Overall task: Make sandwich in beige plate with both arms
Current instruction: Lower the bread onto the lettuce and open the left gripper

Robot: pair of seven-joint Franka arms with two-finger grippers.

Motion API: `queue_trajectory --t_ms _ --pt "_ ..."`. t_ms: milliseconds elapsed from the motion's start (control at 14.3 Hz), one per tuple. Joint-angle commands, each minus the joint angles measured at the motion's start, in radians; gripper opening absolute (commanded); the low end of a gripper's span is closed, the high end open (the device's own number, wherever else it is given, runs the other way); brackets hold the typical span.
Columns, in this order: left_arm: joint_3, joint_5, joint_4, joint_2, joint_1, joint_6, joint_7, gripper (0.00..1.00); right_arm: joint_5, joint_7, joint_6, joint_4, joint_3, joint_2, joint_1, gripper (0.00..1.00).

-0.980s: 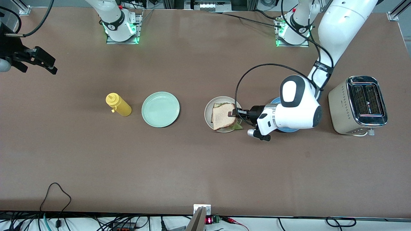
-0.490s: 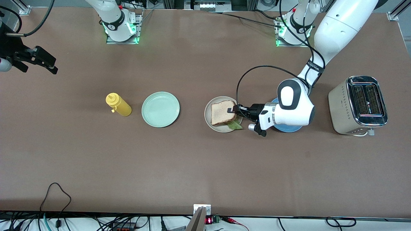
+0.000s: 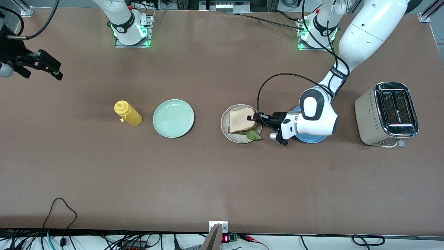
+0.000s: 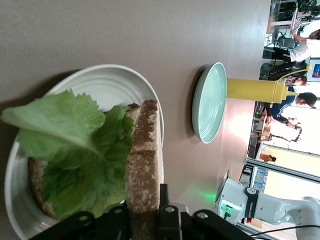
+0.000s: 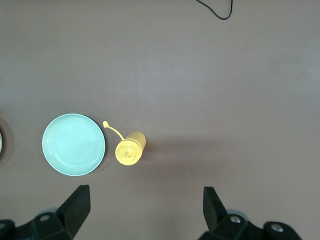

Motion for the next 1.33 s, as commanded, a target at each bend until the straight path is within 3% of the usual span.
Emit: queue_trajectory --t_ms 0,280,490,840,1050,1260 --pt "0.001 -0.026 -0.011 -0.005 0.002 0.006 0.034 1.00 -0.001 -0.010 0.001 -0.021 0.001 -0.025 0.003 1.00" --pt "0.013 0.009 -0.008 -0.021 0.003 0.003 0.025 1.00 -0.001 -0.012 0.000 -0.021 0.000 -0.025 0.003 1.00" --pt "0.021 0.160 0.001 -0.042 0.008 -0.007 0.016 1.00 -0.001 -0.012 0.001 -0.021 -0.002 -0.025 0.003 1.00" --pt "0.023 0.306 0.004 -0.080 0.008 -0.014 -0.053 1.00 -0.001 -0.013 0.001 -0.019 -0.005 -0.025 0.002 1.00" --pt "0.023 0.491 0.078 -0.108 0.009 -0.153 -0.195 1.00 -0.001 -0.012 0.003 -0.019 -0.005 -0.022 0.002 1.00" --pt "0.021 0.705 0.222 -0.116 0.034 -0.366 -0.339 1.00 0.003 -0.012 0.004 -0.019 -0.005 -0.020 0.002 1.00"
